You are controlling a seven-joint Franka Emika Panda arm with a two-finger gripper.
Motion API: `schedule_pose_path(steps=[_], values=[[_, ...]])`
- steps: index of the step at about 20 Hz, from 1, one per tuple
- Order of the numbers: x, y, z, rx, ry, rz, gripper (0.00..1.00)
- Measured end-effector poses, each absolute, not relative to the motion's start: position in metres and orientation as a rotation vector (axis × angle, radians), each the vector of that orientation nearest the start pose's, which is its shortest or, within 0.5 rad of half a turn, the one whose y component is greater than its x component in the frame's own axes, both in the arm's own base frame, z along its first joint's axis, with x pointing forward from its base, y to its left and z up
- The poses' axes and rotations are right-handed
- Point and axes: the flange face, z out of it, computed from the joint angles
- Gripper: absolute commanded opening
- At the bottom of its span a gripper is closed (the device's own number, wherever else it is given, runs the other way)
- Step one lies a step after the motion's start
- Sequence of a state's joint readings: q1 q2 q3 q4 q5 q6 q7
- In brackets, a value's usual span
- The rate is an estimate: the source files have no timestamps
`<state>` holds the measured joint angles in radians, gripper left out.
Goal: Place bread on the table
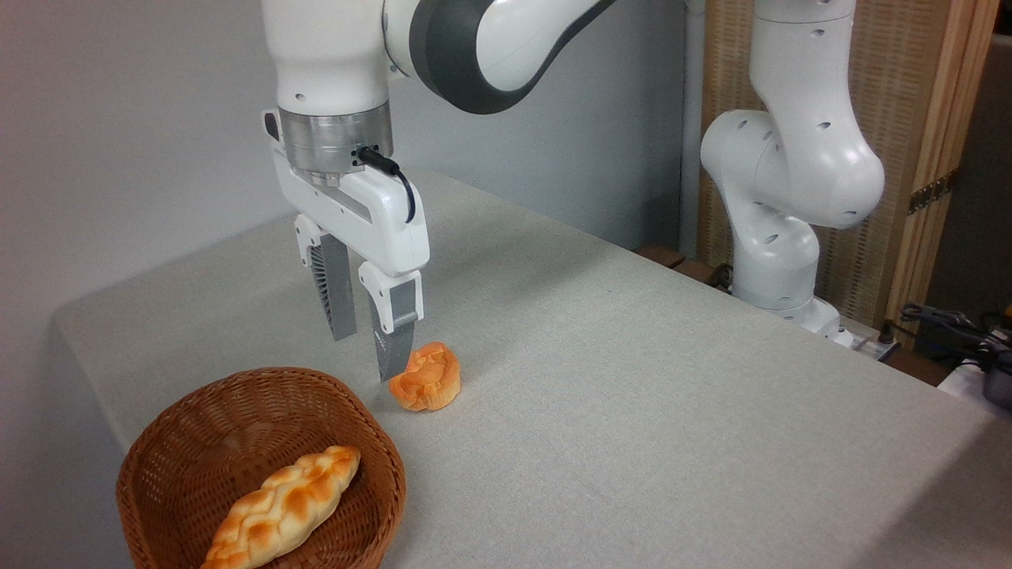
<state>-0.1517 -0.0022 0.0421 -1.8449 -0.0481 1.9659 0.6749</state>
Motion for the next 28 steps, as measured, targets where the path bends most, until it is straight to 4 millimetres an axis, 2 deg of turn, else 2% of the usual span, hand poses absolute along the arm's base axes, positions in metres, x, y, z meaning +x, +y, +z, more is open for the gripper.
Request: schedule_pose_path(steps=[24,28], values=[[0.5702,-0.0702,0.5303,-2.913,1.189,-0.21,1.0],[0.578,-0.0664,0.5369,-2.89,1.164,-0.318,1.0]])
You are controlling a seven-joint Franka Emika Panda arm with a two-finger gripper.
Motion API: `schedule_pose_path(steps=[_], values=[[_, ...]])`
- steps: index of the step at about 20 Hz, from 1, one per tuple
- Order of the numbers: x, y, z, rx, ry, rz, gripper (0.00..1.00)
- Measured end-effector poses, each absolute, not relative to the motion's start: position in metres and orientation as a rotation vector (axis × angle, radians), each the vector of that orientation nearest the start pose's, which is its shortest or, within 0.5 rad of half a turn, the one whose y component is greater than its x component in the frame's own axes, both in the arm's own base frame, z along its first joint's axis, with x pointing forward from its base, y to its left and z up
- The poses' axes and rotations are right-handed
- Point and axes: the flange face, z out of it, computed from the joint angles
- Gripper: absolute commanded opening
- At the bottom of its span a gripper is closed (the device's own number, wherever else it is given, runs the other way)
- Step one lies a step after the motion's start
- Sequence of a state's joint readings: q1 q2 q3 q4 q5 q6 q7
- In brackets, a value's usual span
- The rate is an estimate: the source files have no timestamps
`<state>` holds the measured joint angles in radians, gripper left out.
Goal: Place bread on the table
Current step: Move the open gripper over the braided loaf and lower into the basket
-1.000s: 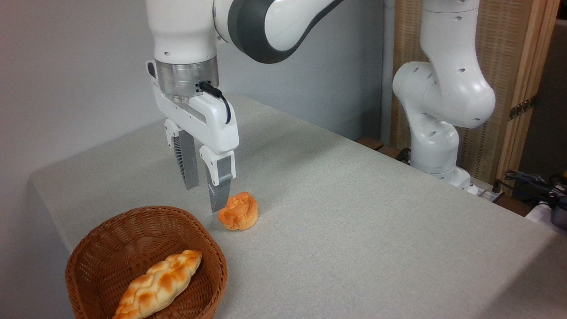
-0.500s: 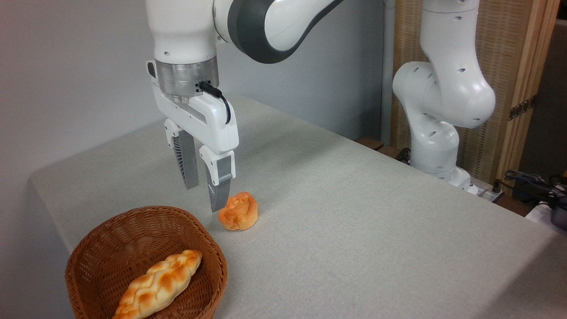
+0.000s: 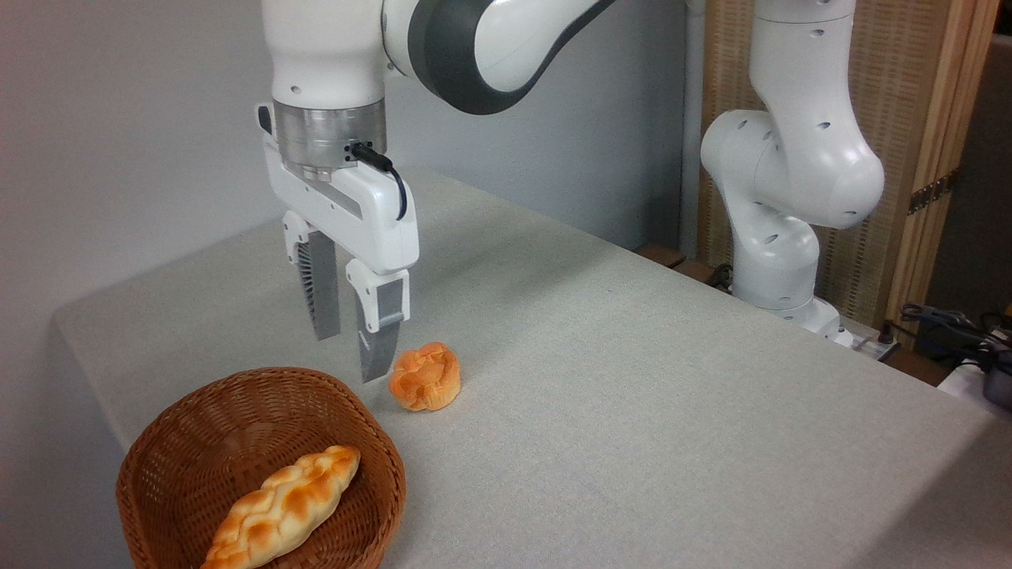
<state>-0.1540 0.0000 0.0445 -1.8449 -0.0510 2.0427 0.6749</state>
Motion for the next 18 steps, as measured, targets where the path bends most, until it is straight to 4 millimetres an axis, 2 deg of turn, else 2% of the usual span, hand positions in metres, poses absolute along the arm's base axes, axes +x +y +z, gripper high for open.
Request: schedule_pose_path(steps=[4,13,18], values=[[0.589,-0.064,0.531,-2.874,1.143,-0.383,1.0],[0.628,-0.063,0.474,-2.859,1.062,-0.493,1.0],[0.642,-0.064,0.444,-2.846,1.053,-0.518,1.0]])
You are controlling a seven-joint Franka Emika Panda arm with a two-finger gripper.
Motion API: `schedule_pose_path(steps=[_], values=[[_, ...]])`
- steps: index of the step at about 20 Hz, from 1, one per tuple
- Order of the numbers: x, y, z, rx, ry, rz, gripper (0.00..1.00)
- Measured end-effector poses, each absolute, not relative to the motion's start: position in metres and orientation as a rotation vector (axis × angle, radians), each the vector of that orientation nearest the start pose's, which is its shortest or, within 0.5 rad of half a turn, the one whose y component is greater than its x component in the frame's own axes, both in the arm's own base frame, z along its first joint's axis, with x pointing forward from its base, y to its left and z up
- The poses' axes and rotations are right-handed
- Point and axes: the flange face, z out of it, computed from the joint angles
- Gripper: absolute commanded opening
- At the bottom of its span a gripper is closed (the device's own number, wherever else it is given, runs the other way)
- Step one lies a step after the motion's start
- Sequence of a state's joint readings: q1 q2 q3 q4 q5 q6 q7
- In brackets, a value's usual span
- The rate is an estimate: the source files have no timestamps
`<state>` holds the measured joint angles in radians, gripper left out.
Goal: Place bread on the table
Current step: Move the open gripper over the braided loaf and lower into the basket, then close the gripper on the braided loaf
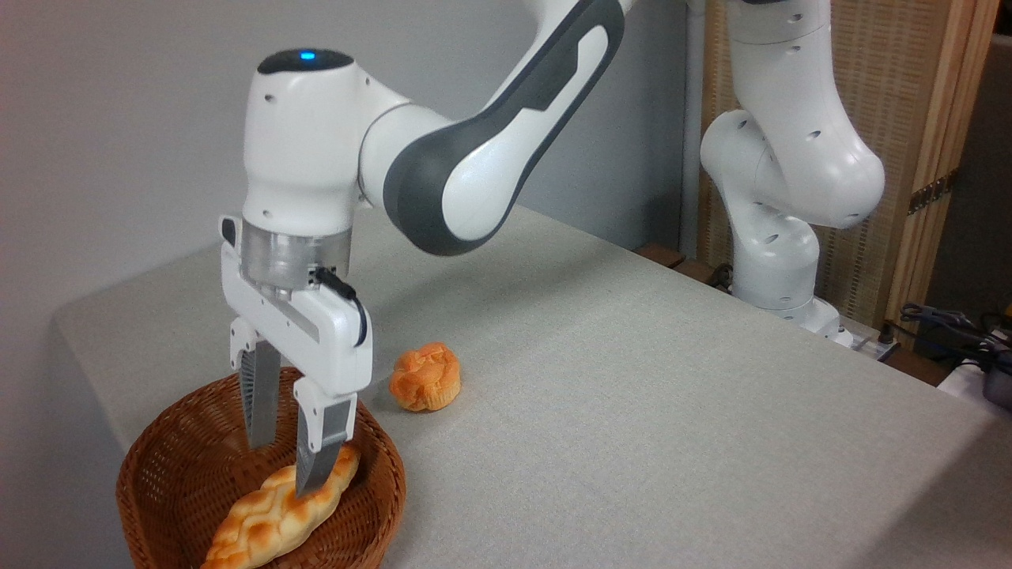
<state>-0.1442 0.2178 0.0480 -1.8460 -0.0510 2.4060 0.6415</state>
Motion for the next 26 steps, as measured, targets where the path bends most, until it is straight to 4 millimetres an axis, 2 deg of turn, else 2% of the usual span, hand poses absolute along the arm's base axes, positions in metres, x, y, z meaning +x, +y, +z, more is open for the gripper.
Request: schedule_pose_path(steps=[4,8,9,10,11,12,26], values=[[0.648,-0.064,0.423,-2.847,1.051,-0.511,1.0],[0.651,-0.064,0.414,-2.845,1.048,-0.513,1.0],[0.652,-0.064,0.411,-2.844,1.048,-0.513,0.88],[0.652,-0.064,0.409,-2.845,1.048,-0.511,0.65],[0.653,-0.064,0.407,-2.845,1.048,-0.509,0.47],[0.653,-0.064,0.406,-2.845,1.048,-0.509,0.41],[0.653,-0.062,0.407,-2.843,1.044,-0.513,0.42]])
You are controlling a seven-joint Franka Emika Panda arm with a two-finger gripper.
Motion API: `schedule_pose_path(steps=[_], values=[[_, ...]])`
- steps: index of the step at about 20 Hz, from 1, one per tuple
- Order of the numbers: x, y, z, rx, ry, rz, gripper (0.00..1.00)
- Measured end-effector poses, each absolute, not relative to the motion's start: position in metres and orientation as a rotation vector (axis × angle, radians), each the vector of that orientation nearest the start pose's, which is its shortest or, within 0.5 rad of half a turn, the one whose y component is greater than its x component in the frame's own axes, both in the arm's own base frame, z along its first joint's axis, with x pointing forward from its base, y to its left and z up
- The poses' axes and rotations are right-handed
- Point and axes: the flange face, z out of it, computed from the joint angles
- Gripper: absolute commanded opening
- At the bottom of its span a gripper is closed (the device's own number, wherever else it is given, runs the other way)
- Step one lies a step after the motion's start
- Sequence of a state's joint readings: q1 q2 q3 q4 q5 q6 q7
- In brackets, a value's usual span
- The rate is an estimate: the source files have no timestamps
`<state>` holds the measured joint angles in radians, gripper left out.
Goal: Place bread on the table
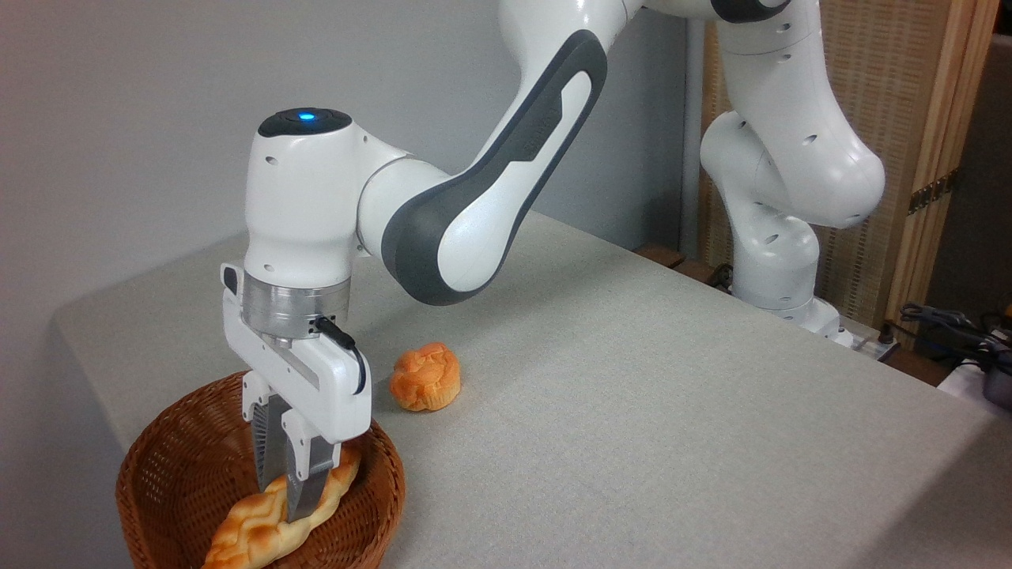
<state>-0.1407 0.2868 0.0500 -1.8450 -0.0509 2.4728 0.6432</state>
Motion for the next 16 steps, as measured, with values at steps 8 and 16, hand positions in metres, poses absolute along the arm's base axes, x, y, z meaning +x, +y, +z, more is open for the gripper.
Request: schedule_pose_path(steps=[8,16], values=[[0.652,-0.064,0.428,-2.825,1.044,-0.567,0.42],[0.637,-0.066,0.48,-2.813,1.051,-0.615,0.43]])
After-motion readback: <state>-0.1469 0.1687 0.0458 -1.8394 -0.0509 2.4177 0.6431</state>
